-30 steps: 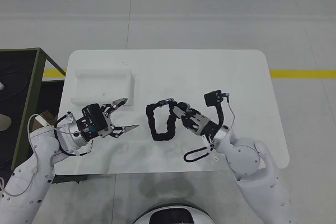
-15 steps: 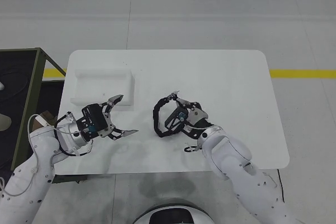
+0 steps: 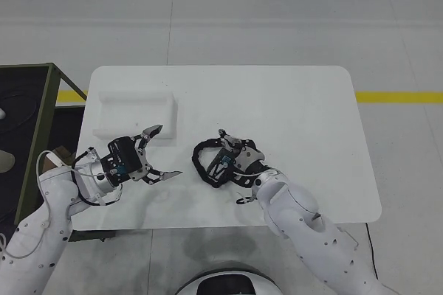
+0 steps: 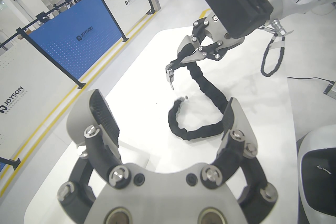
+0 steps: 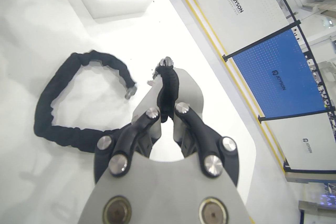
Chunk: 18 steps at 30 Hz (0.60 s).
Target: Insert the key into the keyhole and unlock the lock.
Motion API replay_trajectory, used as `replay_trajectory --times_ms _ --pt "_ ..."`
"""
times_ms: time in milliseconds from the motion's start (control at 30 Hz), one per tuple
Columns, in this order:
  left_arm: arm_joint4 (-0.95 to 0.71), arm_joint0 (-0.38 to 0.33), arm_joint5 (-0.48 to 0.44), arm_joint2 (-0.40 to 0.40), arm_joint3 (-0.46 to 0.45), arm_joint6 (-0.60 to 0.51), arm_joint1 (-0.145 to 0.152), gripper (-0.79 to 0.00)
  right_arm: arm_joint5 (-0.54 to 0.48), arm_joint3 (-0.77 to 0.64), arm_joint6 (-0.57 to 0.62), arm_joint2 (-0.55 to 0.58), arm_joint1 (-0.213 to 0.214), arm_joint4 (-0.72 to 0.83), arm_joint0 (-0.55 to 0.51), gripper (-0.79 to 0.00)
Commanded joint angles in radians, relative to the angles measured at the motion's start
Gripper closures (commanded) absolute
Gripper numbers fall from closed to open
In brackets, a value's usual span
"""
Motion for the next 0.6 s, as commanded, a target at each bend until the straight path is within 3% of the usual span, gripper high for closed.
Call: replay_trajectory --times_ms 0,200,300,367,400,433,567 --pt "0.000 0.000 0.000 0.000 0.000 0.000 0.000 -0.785 0.029 0.007 0.006 0.025 -0.003 0.080 -0.011 0.000" --pt "0.000 0.000 0.000 0.000 0.000 0.000 0.000 -0.785 0.109 0.052 -0.023 0.099 -0.014 0.326 -0.038 0.000" --pt "0.000 0.000 0.000 0.000 0.000 0.000 0.000 -0.785 0.180 0.062 -0.098 0.146 -0.028 0.613 -0.071 0.000" --pt "0.000 0.000 0.000 0.000 0.000 0.000 0.000 -0.785 0.199 0.091 -0.137 0.179 -0.031 0.709 -0.078 0.000" --pt "0.000 0.000 0.000 0.000 0.000 0.000 0.000 -0.785 0.209 0.106 -0.120 0.185 -0.032 0.726 -0.081 -0.292" --pt "0.000 0.000 0.000 0.000 0.000 0.000 0.000 -0.785 0.209 0.113 -0.103 0.185 -0.032 0.728 -0.079 -0.785" --pt "0.000 0.000 0.000 0.000 0.000 0.000 0.000 -0.785 0.212 0.144 -0.054 0.192 -0.038 0.810 -0.068 -0.785"
